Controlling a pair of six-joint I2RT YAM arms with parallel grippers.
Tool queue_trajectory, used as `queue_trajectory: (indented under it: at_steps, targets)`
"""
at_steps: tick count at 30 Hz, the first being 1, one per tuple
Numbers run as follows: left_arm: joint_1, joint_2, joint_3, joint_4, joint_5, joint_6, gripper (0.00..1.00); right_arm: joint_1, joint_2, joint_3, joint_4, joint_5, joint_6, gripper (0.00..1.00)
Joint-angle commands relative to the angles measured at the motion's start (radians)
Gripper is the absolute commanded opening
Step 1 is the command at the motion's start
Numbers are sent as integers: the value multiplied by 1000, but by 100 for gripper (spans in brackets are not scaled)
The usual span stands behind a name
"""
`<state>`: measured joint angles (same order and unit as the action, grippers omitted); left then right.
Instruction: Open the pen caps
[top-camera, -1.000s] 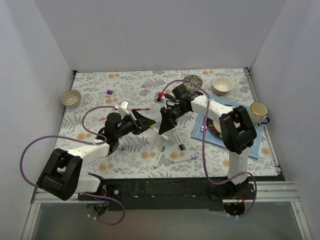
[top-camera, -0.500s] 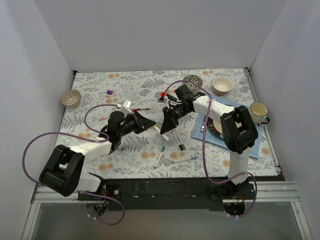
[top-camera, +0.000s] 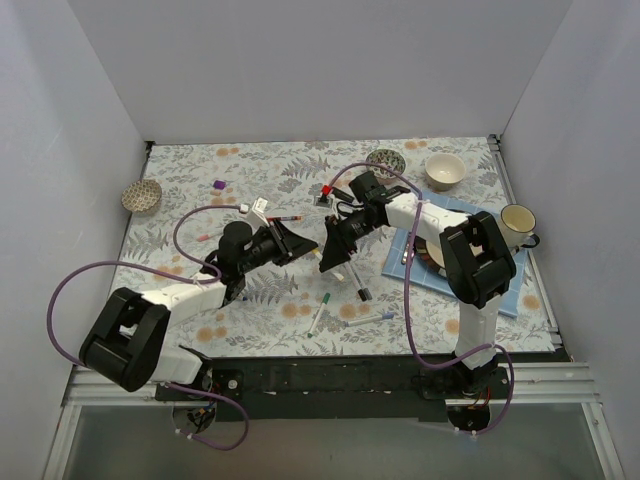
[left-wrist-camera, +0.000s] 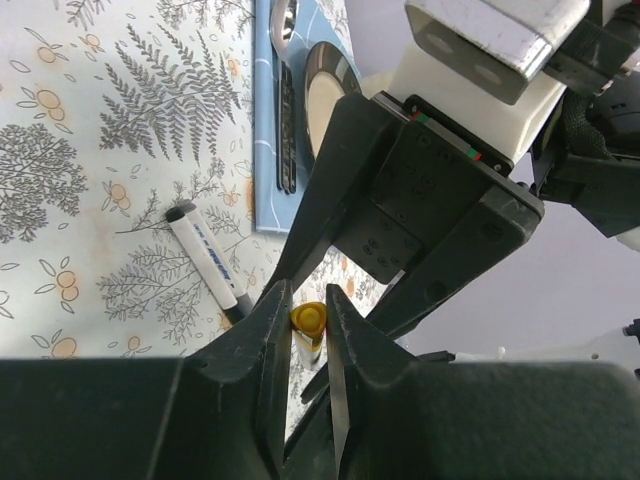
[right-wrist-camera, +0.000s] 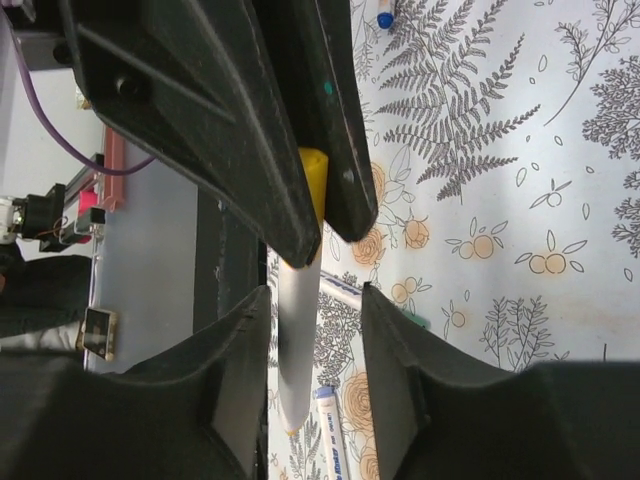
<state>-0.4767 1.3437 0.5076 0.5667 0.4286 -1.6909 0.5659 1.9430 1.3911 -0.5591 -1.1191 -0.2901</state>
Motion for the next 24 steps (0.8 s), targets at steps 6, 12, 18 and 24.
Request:
queue_trajectory:
  at_steps: [6, 12, 18, 24]
  targets:
    - [22, -20, 112, -105, -170, 109, 0, 5, -27, -58, 106, -110, 75, 1]
    - [249, -40, 331, -203, -339, 155, 0, 25, -26, -95, 142, -142, 111, 1]
    - [377, 20, 505, -254, -315, 128, 0, 32, -27, -93, 133, -162, 91, 1]
    - [470, 77, 502, -370, -289, 96, 0, 25, -62, -43, 25, -29, -29, 1]
